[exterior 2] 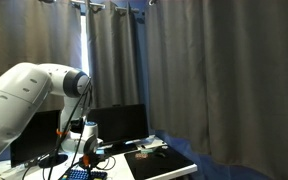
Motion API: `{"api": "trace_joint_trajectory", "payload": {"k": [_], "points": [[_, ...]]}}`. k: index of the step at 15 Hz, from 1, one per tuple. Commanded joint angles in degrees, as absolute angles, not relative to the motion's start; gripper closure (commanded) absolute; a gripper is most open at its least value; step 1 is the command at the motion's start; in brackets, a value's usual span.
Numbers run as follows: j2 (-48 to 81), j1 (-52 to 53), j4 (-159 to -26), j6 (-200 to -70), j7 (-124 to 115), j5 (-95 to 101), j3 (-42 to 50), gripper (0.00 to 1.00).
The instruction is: Push a black key on the computer keyboard
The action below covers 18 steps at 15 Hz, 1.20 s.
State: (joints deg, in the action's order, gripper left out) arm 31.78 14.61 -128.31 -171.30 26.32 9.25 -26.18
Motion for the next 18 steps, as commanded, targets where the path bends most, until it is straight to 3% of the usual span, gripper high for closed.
{"api": "trace_joint_trajectory", "payload": {"k": [1, 18], "points": [[32.8, 15.5, -127.5, -170.4, 23.7, 10.7, -25.2, 1.0], [30.4, 12.8, -128.6, -170.3, 22.7, 9.2, -28.1, 1.0]]}}
